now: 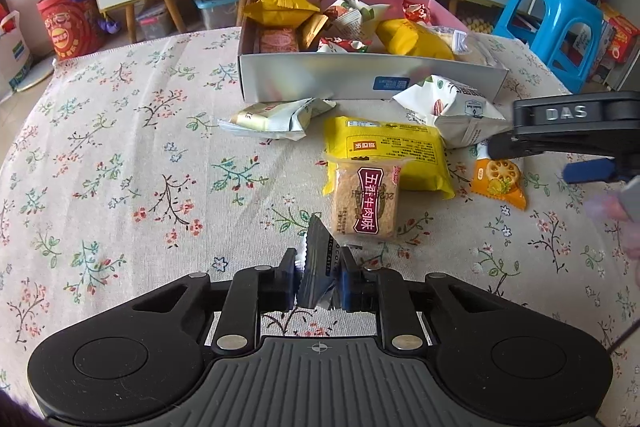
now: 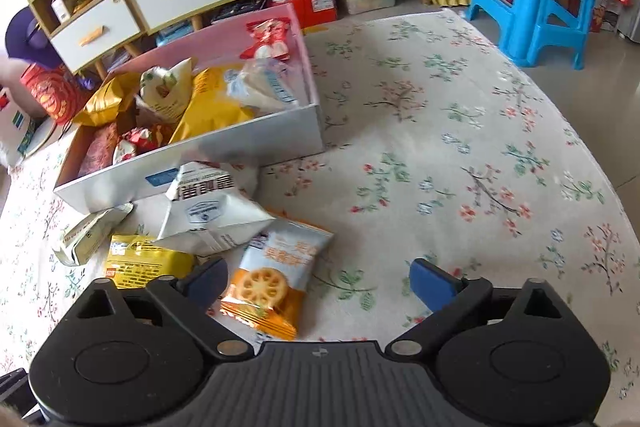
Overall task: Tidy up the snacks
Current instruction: 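Grasp the silver foil sachet with the left tool while the right tool grasps the orange biscuit packet, then carry both packets over the pink box and open the right tool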
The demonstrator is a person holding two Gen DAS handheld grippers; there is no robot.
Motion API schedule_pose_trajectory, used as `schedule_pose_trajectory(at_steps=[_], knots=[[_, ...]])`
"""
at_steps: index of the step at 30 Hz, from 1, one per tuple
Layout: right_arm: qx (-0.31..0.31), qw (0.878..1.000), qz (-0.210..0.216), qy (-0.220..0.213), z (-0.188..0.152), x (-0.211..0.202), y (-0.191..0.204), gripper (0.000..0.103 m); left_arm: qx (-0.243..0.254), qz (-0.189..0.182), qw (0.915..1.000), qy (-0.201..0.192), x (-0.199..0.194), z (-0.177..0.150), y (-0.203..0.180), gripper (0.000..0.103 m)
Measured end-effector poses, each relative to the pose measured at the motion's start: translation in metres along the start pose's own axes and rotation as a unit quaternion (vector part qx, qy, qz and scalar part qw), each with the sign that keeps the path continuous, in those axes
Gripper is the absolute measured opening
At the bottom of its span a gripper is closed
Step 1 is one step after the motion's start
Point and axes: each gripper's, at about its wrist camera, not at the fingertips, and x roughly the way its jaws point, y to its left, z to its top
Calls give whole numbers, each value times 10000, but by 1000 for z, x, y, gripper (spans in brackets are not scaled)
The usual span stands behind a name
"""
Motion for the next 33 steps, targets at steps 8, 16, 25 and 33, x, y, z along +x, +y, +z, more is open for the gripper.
schedule_pose_trajectory(at_steps=[8, 16, 25, 33], knots=[[-283, 9994, -193, 110, 2, 12, 20, 67, -14, -54, 10000, 39, -2, -1, 5, 17], [-813, 9966, -134, 65, 1, 8, 25, 28, -85, -166, 9998, 91, -4, -2, 17, 17], [-834, 9962, 66, 224, -5, 0, 13, 27, -392, -337, 9986, 126, -8, 2, 35, 16], [-655, 9967, 297, 368, -8, -11, 2, 27, -441, -386, 9983, 63, -14, 4, 36, 16]])
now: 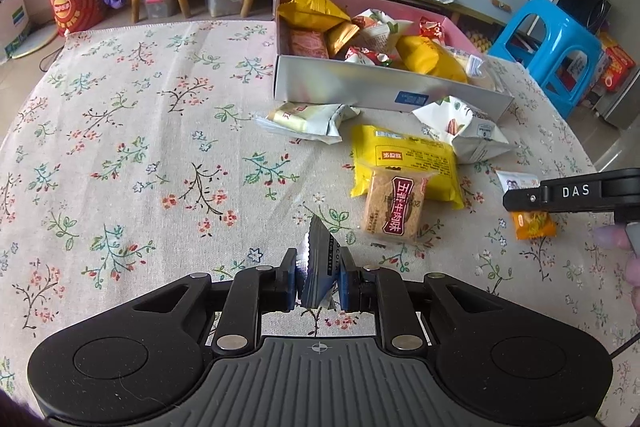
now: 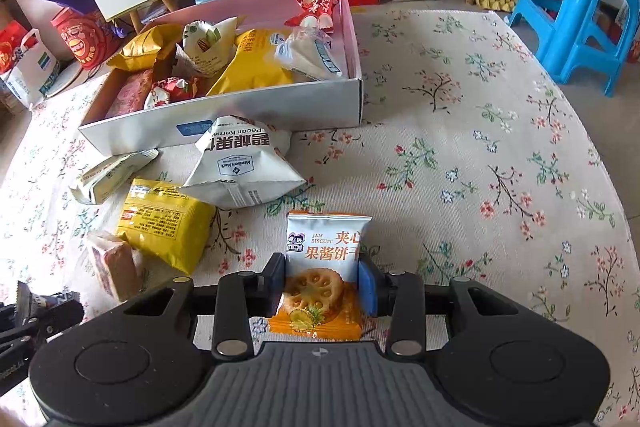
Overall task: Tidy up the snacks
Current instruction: 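Carry both packets over the pink box and open the right tool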
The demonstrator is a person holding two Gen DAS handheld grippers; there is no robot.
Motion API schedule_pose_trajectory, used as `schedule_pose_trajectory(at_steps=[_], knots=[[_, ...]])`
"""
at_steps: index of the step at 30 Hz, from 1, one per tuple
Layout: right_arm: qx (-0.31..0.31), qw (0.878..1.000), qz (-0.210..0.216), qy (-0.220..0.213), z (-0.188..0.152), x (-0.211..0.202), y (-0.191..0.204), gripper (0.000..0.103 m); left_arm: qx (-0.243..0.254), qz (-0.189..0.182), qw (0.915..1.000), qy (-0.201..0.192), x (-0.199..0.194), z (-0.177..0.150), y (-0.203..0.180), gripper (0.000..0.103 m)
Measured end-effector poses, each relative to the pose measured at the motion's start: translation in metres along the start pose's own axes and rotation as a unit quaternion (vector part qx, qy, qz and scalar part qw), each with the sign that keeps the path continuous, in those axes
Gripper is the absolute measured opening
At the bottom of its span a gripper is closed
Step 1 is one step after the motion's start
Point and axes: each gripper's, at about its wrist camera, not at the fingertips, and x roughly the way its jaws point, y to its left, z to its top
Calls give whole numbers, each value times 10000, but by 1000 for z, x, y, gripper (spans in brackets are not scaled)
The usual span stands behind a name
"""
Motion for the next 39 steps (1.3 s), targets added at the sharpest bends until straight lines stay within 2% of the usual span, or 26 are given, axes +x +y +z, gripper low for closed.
schedule_pose_trajectory(at_steps=[7, 17, 21, 28, 39], knots=[[117, 9996, 260, -57, 2, -13, -3, 27, -101, -73, 9999, -112, -9, 5, 2, 16], [320, 9982, 421, -288, 10, -33, 0, 27, -329, -174, 9988, -324, -21, 18, 6, 16], [354, 9961, 567, -581, 17, -49, 3, 27, -448, -268, 9974, -494, -29, 25, 4, 16], [497, 9942, 686, -666, 27, -51, 9, 27, -609, -392, 9942, -798, -38, 40, 1, 16], [740, 9872, 1036, -963, 52, -48, 21, 27, -747, -327, 9926, -902, -20, 72, -3, 16]])
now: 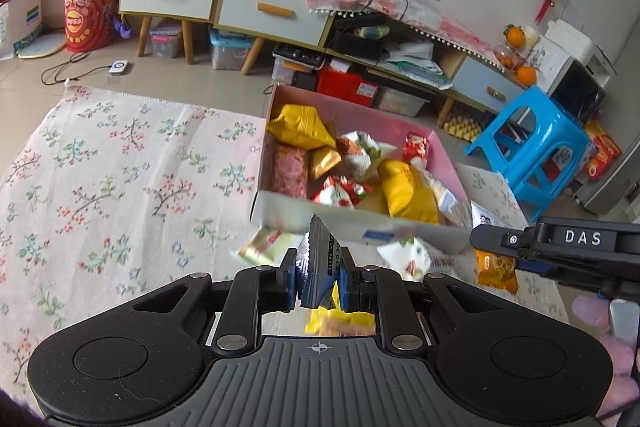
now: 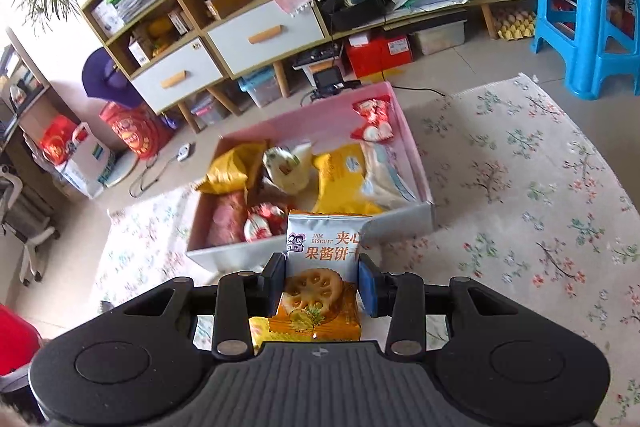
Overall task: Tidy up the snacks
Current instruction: 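Carry both packets over the pink box and open the right tool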
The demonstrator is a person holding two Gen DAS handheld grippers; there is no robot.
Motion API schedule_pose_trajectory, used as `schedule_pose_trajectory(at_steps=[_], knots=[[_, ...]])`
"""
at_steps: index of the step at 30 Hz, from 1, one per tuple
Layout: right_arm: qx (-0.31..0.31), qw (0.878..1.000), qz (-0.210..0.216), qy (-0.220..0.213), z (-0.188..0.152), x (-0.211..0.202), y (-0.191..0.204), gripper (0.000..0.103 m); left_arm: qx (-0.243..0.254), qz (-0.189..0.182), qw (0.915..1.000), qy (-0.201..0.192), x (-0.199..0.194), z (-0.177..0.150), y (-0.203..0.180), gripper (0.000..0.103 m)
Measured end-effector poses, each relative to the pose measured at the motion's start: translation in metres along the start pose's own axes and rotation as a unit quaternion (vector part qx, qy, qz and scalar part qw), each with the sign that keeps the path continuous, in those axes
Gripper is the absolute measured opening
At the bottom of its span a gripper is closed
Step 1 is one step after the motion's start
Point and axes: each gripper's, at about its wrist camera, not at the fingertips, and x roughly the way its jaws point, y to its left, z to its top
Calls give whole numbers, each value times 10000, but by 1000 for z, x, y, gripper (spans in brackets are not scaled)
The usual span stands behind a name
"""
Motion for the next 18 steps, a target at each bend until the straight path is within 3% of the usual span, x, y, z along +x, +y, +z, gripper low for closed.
schedule_pose_trajectory(at_steps=[9, 14, 18], knots=[[230, 9989, 380, -165, 15, 24, 0, 27, 115, -51, 9996, -263, 35, 28, -8, 16], [431, 9978, 479, -164, 26, 46, -7, 27, 34, -260, 9984, -507, 55, 29, -3, 16], [390, 9973, 584, -198, 31, 55, -6, 28, 175, -182, 9983, -532, 71, 31, -6, 16]])
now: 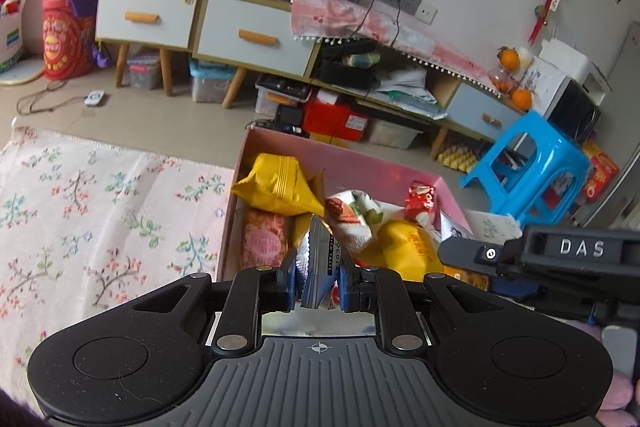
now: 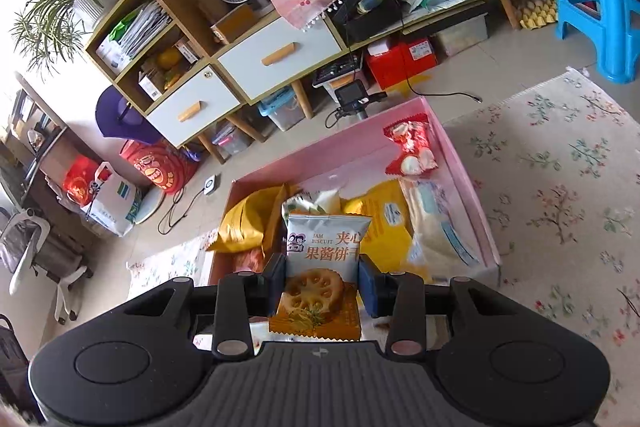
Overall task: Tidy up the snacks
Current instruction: 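Carry both packets over the pink box and open the right tool, then open the left tool to drop the silver sachet into the pink box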
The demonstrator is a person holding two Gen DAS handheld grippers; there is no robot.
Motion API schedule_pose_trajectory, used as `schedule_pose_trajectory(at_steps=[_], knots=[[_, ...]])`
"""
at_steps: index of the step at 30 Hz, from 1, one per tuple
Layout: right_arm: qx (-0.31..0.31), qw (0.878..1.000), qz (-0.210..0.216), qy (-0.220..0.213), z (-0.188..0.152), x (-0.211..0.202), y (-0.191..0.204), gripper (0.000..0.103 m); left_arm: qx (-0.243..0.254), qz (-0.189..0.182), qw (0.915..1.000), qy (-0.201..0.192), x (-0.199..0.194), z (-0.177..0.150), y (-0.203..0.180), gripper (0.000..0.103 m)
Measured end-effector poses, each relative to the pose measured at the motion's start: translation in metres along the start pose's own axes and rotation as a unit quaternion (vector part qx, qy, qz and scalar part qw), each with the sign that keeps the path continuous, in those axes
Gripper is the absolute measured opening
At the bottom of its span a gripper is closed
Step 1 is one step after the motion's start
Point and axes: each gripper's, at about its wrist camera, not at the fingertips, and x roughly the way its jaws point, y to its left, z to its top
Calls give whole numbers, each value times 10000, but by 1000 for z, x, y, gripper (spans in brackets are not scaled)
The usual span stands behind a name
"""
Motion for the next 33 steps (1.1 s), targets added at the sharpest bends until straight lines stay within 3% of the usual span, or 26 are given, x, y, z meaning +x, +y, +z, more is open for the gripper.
schedule_pose_trajectory(at_steps=[13, 14, 16, 17, 21, 24, 27, 33], knots=[[-64, 9999, 95, -77, 1, 18, -5, 31, 261, 213, 9994, -22, 32, -7, -1, 17], [-42, 9999, 67, -84, 2, 18, -5, 33, 279, 272, 9992, -38, 32, -8, -2, 20], [32, 9999, 49, -101, 2, 17, -7, 47, 313, 341, 9989, -11, 34, -8, -2, 21], [61, 9999, 38, -109, 3, 17, -8, 47, 316, 351, 9989, 11, 34, -8, -3, 21], [156, 9998, 19, -119, 4, 14, -13, 49, 280, 380, 9989, 8, 32, -8, -1, 32], [153, 9998, 22, -127, 4, 11, -12, 51, 315, 374, 9988, 12, 30, -7, -3, 34], [88, 9998, 6, -165, 5, 7, -10, 56, 400, 377, 9985, -8, 26, -6, -6, 52], [90, 9996, 21, -277, 6, -6, -11, 68, 602, 421, 9973, -71, 8, -5, -13, 65]])
